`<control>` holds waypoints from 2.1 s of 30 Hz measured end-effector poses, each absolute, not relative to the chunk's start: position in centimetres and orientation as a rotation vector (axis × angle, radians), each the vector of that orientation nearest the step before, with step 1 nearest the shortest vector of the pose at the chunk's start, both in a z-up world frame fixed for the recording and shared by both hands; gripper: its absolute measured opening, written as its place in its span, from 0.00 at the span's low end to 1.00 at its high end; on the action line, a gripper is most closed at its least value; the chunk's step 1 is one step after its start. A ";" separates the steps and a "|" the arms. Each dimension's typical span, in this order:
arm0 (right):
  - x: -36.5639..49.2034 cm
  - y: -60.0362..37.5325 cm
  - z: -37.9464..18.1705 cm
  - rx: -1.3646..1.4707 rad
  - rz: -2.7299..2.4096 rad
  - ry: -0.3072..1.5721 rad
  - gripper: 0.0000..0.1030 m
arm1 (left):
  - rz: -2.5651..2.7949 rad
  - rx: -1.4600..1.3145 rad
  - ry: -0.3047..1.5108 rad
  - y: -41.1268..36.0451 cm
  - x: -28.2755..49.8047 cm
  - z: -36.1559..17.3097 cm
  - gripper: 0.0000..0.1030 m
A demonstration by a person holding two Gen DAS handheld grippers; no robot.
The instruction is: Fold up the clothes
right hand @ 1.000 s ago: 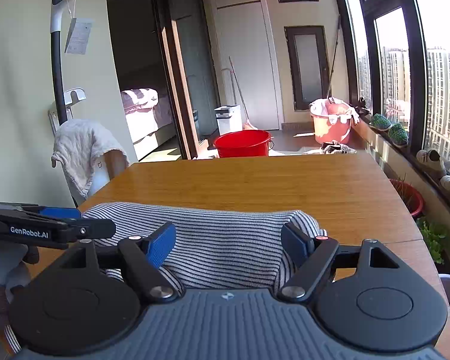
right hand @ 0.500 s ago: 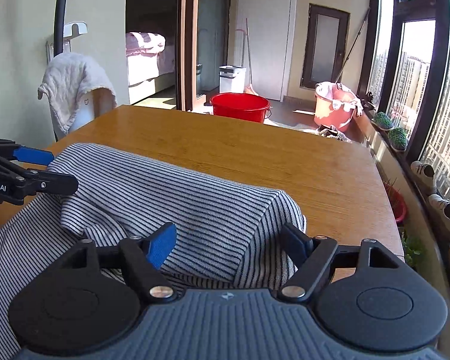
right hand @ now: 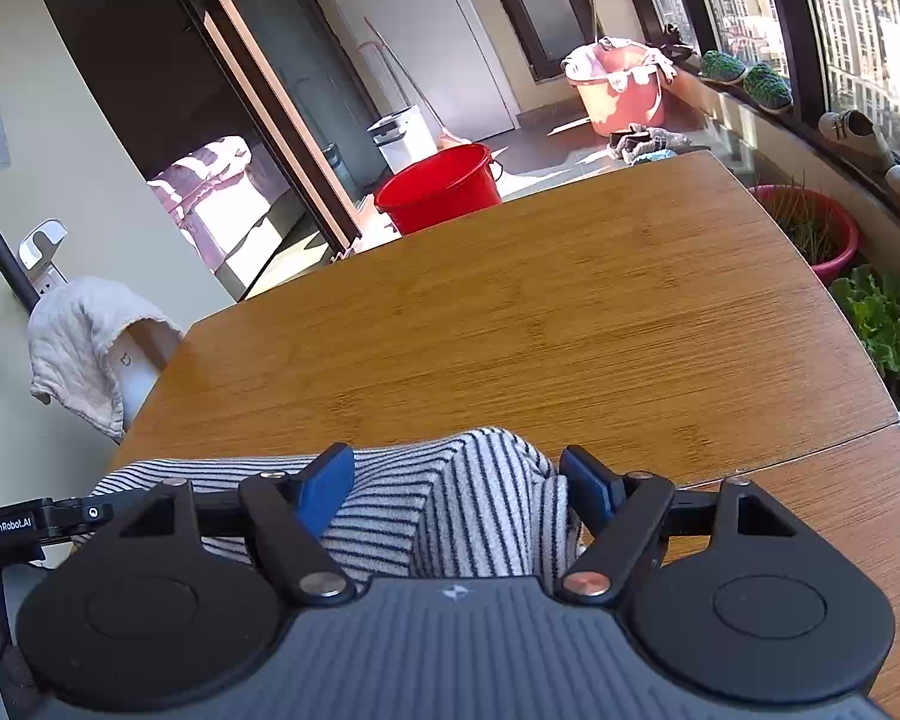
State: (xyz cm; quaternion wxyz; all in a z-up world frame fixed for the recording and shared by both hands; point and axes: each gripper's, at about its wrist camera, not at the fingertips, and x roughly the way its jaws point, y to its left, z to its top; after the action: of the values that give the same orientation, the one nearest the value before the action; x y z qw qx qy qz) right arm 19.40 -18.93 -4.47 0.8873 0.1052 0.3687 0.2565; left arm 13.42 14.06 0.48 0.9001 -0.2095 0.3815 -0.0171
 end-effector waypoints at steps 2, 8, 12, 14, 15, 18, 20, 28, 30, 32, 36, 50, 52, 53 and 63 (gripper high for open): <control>19.1 -18.4 -3.8 0.167 0.544 0.729 0.56 | -0.037 -0.434 0.776 13.7 13.9 0.8 0.83; 16.9 -18.1 -1.0 0.013 0.604 0.601 0.48 | -0.057 -0.292 0.605 12.6 10.8 3.7 0.61; 14.8 -18.3 -1.4 -0.179 0.631 0.607 0.43 | -0.021 -0.096 0.547 10.8 7.8 4.2 0.59; 14.1 -18.0 -1.9 -0.283 0.606 0.615 0.43 | -0.002 -0.065 0.525 10.4 6.6 4.5 0.61; 14.0 -17.8 -2.0 -0.332 0.575 0.607 0.44 | 0.030 -0.076 0.519 10.3 6.1 4.9 0.66; 13.5 -17.2 -0.1 -0.387 0.521 0.465 0.50 | 0.024 -0.186 0.472 10.5 3.8 5.8 0.79; 13.5 -15.9 1.6 -0.390 0.601 0.403 0.64 | -0.106 -0.296 0.511 10.3 3.3 5.3 0.86; 18.2 -4.1 0.1 -0.434 0.984 0.626 0.71 | -0.209 -0.370 0.708 8.8 3.0 -0.8 0.90; 19.8 -2.2 -1.1 -0.414 1.022 0.693 0.71 | -0.222 -0.381 0.699 9.2 2.5 -1.1 0.90; 20.9 -0.5 -2.5 -0.393 1.055 0.758 0.71 | -0.237 -0.404 0.697 9.6 2.4 -1.3 0.91; 19.3 0.0 -3.3 -0.359 1.064 0.781 0.48 | -0.264 -0.424 0.675 9.8 2.5 -1.7 0.94; 2.4 -6.7 -3.4 -0.582 0.990 0.413 0.27 | -0.112 -0.562 0.534 14.3 1.9 2.2 0.97; 1.6 -7.2 -3.3 -0.558 0.969 0.404 0.28 | -0.080 -0.480 0.574 12.9 2.3 1.9 0.85; 1.2 -7.5 -3.3 -0.546 0.959 0.400 0.29 | -0.066 -0.440 0.593 12.4 2.4 1.6 0.79; 6.5 -15.0 0.8 -0.261 0.607 0.409 0.40 | 0.010 -0.224 0.650 9.1 0.9 -1.0 0.67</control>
State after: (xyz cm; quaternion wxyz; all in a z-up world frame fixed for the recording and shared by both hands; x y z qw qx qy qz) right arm 6.54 -15.01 0.82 0.9254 -0.1275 0.1994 0.2961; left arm 0.87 9.10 -0.95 0.9415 -0.1098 0.3186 0.0049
